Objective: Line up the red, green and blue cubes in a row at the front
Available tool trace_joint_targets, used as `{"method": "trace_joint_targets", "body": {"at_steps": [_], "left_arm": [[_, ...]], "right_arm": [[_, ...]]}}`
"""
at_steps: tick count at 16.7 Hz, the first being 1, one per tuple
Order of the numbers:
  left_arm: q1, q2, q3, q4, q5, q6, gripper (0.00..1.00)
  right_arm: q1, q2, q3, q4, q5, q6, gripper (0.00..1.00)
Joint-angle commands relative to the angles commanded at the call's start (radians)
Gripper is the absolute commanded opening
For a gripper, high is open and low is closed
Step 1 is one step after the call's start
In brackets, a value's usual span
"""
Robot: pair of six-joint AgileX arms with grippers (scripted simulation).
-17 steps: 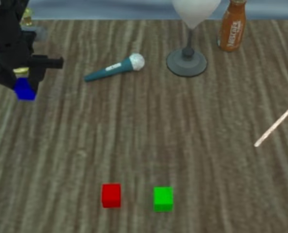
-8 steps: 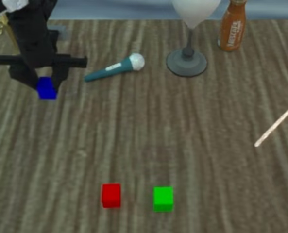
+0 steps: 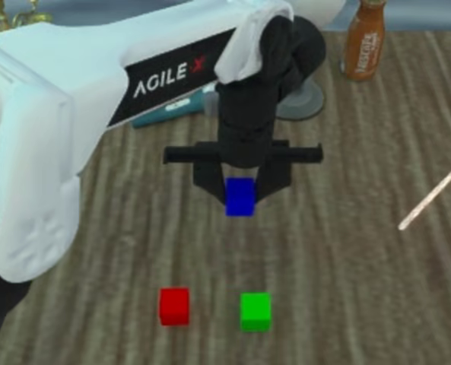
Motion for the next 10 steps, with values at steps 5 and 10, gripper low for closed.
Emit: {"method": "trace_joint_targets", "body": {"at_steps": [5,10], "left_arm": [[-0.270,-0.012,0.032,-0.022,-0.008,-0.283,0.00],[-0.316,-0.021,0.036,-0.022,-0.012,-0.328,0.00]], "right_arm": [[0.000,0.000,0.000,0.000,0.000,0.000,1.00],[0.000,0.000,0.000,0.000,0.000,0.000,1.00]]}}
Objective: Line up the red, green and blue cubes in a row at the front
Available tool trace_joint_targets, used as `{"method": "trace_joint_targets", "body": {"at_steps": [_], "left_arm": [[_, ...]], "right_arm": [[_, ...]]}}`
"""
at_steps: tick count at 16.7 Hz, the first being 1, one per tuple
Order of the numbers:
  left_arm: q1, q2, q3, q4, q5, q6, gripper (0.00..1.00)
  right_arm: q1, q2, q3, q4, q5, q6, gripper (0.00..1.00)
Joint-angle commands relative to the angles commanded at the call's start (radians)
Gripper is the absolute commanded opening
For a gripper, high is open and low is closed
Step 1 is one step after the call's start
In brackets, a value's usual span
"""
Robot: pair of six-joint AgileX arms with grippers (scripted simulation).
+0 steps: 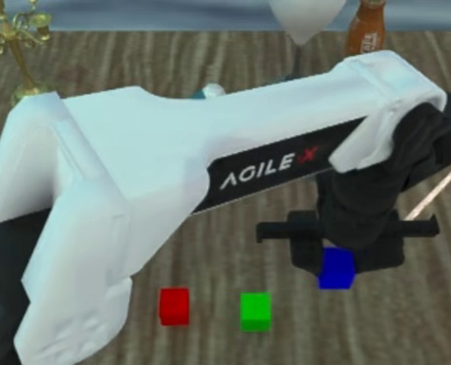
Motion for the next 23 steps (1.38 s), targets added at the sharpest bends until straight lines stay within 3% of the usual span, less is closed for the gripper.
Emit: {"method": "trace_joint_targets", "body": {"at_steps": [4,11,16,23], "left_arm": [[0.003,0.005,-0.018,0.018,0.001,0.003,0.00],[0.003,0.036,-0.200,0.239,0.001,0.002,0.00],[0.002,0.039,-0.213,0.252,0.000,0.002,0.00],[0.002,0.039,-0.213,0.252,0.000,0.002,0.53]], "right_arm": [[0.000,0.000,0.000,0.000,0.000,0.000,1.00],[0.000,0.000,0.000,0.000,0.000,0.000,1.00],[0.000,0.000,0.000,0.000,0.000,0.000,1.00],[0.000,0.000,0.000,0.000,0.000,0.000,1.00]]}}
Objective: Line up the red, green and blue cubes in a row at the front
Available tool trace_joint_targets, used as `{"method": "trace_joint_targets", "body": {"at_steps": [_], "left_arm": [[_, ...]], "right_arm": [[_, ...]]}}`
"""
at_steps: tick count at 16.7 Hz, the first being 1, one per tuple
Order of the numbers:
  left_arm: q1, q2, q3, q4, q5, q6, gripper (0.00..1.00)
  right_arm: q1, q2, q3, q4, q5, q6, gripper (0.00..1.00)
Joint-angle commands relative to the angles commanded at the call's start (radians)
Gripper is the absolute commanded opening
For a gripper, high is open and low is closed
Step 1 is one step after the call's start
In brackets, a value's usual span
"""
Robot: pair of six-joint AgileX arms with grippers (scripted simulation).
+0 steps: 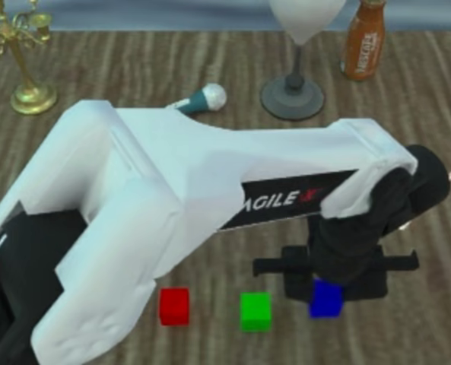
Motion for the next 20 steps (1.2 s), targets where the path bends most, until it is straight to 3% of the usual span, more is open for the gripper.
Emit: {"method": "trace_joint_targets", "body": {"at_steps": [6,16,20], "left_arm": [[0.000,0.000,0.000,0.000,0.000,0.000,0.98],[0.000,-0.001,0.004,-0.004,0.000,0.000,1.00],[0.008,-0.017,0.092,-0.111,0.000,-0.006,1.00]], "right_arm": [[0.000,0.000,0.000,0.000,0.000,0.000,1.00],[0.000,0.000,0.000,0.000,0.000,0.000,1.00],[0.000,0.000,0.000,0.000,0.000,0.000,1.00]]}}
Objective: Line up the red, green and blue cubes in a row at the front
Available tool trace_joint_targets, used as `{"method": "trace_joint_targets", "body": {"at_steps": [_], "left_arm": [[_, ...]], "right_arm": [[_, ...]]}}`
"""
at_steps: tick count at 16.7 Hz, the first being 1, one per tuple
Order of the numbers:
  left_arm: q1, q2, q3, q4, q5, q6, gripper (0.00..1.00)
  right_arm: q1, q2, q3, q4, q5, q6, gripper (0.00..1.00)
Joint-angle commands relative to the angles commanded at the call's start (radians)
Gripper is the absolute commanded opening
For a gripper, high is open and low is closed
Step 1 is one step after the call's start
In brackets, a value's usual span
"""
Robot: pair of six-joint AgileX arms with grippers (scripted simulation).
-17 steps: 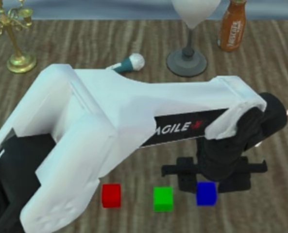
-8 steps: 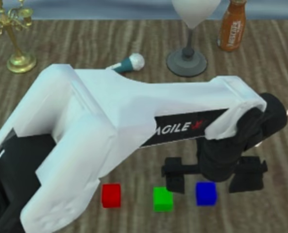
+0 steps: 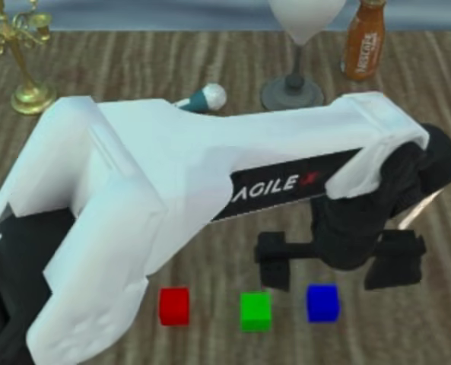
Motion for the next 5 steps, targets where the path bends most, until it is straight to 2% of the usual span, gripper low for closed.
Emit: {"method": "trace_joint_targets", "body": {"at_steps": [5], "left_arm": [[0.008,-0.029,0.110,-0.137,0.000,0.000,1.00]], "right_arm": [[0.000,0.000,0.000,0.000,0.000,0.000,1.00]]}}
